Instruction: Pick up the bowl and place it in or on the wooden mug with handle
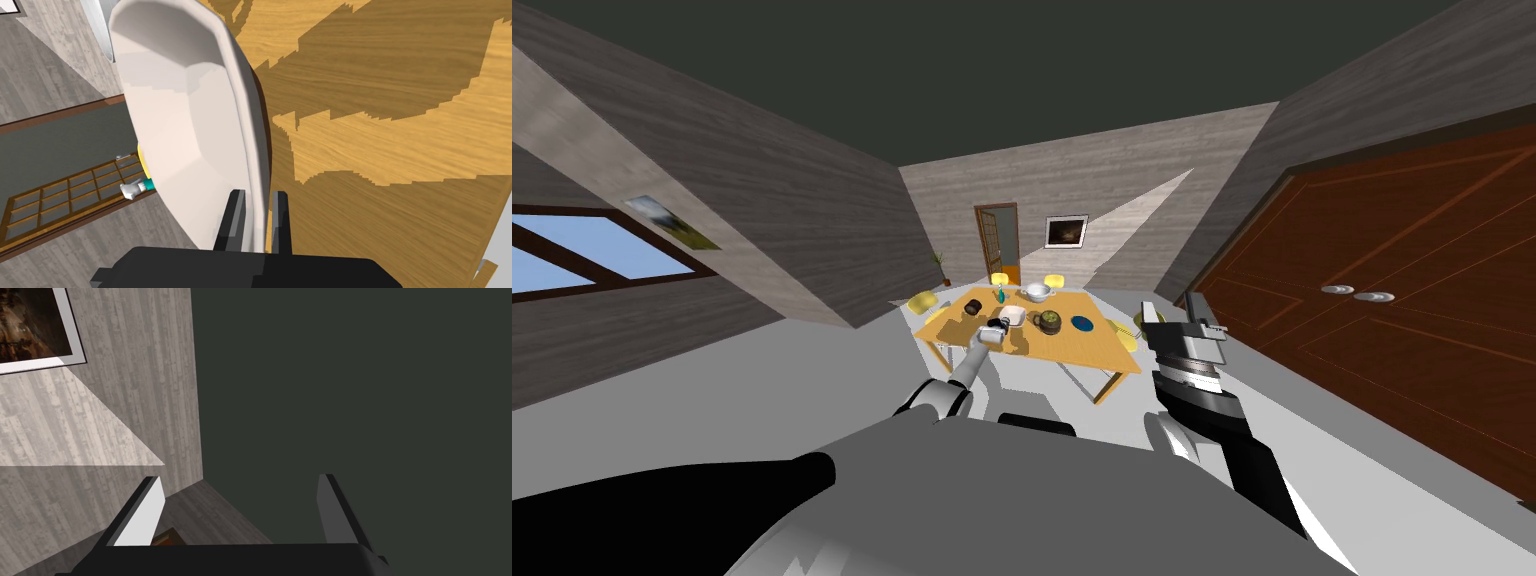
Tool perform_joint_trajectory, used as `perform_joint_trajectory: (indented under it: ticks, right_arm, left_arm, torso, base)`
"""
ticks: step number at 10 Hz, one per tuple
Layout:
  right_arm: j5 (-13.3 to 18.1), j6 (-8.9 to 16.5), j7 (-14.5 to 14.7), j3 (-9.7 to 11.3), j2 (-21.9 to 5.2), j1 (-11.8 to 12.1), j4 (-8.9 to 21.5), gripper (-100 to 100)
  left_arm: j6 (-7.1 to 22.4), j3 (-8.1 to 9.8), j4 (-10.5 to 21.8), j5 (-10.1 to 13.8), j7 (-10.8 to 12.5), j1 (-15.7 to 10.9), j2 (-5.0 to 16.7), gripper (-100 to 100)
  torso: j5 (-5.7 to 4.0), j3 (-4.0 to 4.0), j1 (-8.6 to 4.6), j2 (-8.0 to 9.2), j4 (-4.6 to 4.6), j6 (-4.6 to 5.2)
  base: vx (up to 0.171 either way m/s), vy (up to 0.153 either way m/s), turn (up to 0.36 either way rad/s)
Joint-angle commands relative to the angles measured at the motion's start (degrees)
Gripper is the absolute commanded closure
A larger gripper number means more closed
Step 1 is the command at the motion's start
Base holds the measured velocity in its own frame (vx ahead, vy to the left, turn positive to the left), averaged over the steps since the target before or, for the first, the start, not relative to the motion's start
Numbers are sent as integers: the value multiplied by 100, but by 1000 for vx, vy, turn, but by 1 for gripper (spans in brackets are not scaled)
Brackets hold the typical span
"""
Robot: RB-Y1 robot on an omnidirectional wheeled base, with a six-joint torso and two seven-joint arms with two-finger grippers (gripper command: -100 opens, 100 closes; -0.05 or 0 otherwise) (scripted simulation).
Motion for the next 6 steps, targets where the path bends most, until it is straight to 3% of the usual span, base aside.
perform_joint_trajectory:
  ticks: [1,6]
  right_arm:
    - [0,0,0,0,0,0,0,0]
    - [0,0,0,0,0,1,0,0]
  left_arm:
    - [132,9,60,27,-31,-209,2,100]
    - [480,2,302,49,40,-803,22,100]
  torso:
    - [0,0,0,0,0,0]
    - [-4,-7,-10,-17,2,0]
  base:
    - [-87,-66,37]
    - [-35,-78,46]
